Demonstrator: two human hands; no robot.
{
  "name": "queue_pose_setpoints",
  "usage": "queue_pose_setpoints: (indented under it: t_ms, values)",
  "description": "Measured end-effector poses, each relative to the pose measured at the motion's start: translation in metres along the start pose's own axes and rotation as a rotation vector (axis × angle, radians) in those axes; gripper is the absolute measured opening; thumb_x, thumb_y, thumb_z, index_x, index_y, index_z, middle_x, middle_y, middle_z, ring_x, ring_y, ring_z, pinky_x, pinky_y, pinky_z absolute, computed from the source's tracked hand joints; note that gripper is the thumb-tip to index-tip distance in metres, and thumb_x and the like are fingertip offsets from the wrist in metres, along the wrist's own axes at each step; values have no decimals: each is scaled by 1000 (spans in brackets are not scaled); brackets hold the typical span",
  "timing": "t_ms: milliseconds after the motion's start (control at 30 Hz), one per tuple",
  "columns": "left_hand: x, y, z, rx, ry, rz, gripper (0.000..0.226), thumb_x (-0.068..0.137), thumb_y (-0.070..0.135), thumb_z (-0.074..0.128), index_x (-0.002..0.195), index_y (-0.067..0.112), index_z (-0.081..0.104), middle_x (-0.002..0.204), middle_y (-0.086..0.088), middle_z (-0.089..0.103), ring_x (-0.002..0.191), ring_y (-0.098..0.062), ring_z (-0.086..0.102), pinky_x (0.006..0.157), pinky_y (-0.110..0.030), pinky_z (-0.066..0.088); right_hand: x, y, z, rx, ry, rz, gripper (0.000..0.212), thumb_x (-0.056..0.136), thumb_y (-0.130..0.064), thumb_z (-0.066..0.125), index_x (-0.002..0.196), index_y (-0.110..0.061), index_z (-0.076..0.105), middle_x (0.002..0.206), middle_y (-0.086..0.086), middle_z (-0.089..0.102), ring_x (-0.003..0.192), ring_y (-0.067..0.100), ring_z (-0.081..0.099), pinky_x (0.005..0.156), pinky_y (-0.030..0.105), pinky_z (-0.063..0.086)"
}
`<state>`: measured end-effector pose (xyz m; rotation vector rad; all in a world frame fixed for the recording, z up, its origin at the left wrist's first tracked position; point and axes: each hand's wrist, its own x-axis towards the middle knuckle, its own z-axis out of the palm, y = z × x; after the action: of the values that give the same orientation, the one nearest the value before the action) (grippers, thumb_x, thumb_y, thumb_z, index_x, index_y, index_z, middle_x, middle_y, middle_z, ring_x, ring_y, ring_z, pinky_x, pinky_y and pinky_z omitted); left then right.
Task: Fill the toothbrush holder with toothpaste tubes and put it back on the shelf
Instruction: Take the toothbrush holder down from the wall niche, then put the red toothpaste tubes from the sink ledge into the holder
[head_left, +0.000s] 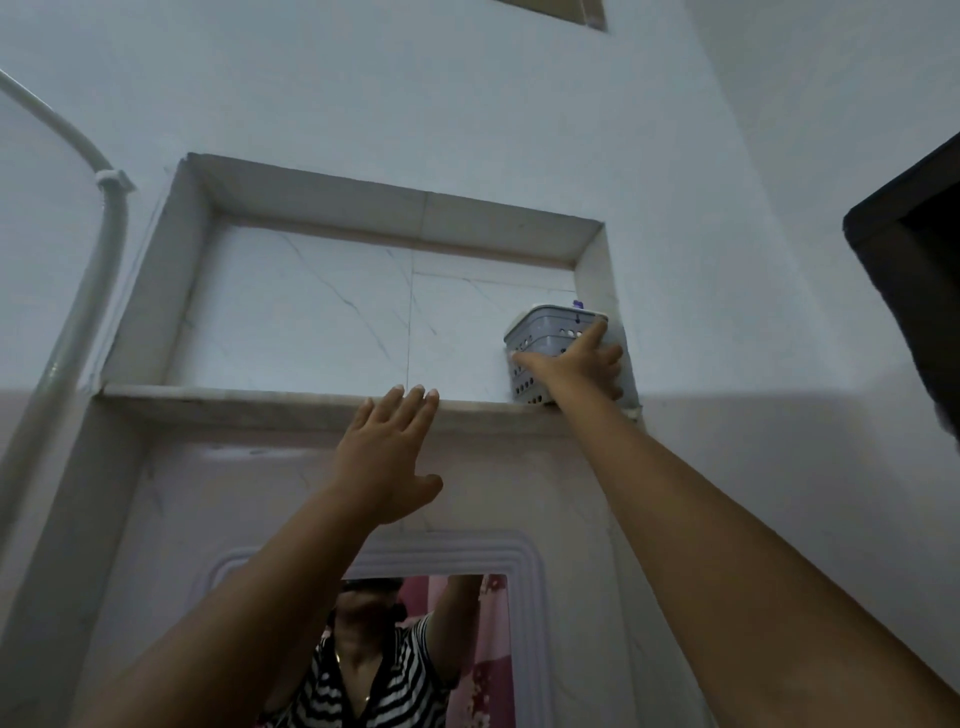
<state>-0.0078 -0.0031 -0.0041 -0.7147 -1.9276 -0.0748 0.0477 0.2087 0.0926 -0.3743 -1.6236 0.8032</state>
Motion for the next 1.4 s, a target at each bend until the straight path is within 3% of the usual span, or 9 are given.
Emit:
queue_pose_setpoints:
  t_ms: [167, 400, 500, 600, 800, 900, 967, 1200, 1400]
  values:
    - [-2, 2, -9, -24, -31, 4, 90, 90, 49, 50, 155, 21, -4, 166, -2, -2, 153, -22, -5, 124, -41, 1, 14, 3, -20, -11, -80, -42, 120, 66, -54, 86, 156, -47, 9, 151, 17, 28, 139, 40, 38, 110, 57, 43]
    - [1, 9, -25, -109, -51, -55, 77, 93, 59, 39, 155, 19, 16, 164, -4, 16, 152, -22, 12, 122, -42, 15, -12, 0, -61, 197, -85, -156, 103, 63, -49, 87, 144, -48, 23, 130, 9, 33, 126, 38, 47, 96, 54, 57]
    - [-3, 20, -40, -437, -20, -139, 72, 94, 64, 26, 145, 16, 43, 153, -9, 43, 141, -26, 38, 114, -44, 31, -41, 4, -84, 252, -81, -278, 99, 65, -45, 90, 141, -45, 26, 124, 5, 34, 117, 33, 52, 98, 50, 56]
    - [-21, 42, -45, -1094, 0, -192, 74, 93, 66, 23, 148, 19, 38, 154, -6, 41, 140, -21, 40, 115, -42, 28, -81, 25, -97, 278, -100, -381, 103, 63, -45, 93, 141, -44, 26, 129, 7, 40, 109, 26, 54, 96, 46, 57]
    - [-103, 93, 7, -1810, -84, -577, 78, 73, 85, 42, 116, 26, 70, 119, -11, 72, 107, -28, 70, 94, -46, 52, -214, 129, -77, 511, -461, -320, 104, 45, -44, 95, 133, -50, 39, 137, 2, 54, 115, 18, 65, 88, 40, 62]
    - [-188, 122, 56, -1734, -99, -838, 56, 84, 68, 51, 98, 21, 76, 95, -6, 79, 89, -24, 75, 88, -49, 59, -294, 207, -57, 546, -563, -219, 85, 53, -17, 102, 117, -33, 48, 124, -3, 62, 103, 0, 68, 79, 23, 60]
    - [-249, 139, 84, -1746, -174, -876, 43, 93, 50, 49, 102, 17, 75, 98, -4, 79, 100, -26, 72, 91, -44, 56, -344, 258, -49, 513, -590, -124, 86, 51, -10, 102, 114, -30, 48, 126, 2, 61, 106, 2, 67, 79, 20, 58]
    - [-430, 133, 156, -1447, -719, -917, 29, 98, 26, 50, 123, 19, 64, 117, -2, 73, 108, -16, 69, 94, -34, 49, -513, 404, -65, 266, -556, 149, 82, 47, -37, 92, 109, -35, 40, 120, 11, 48, 110, 28, 60, 85, 47, 58]
    - [-548, 110, 187, -1214, -812, -991, 22, 93, 15, 60, 114, 17, 69, 107, 5, 74, 101, -11, 70, 83, -23, 56, -619, 461, -95, 165, -546, 281, 81, 51, -44, 88, 112, -23, 39, 118, 0, 40, 107, 8, 57, 87, 6, 47]
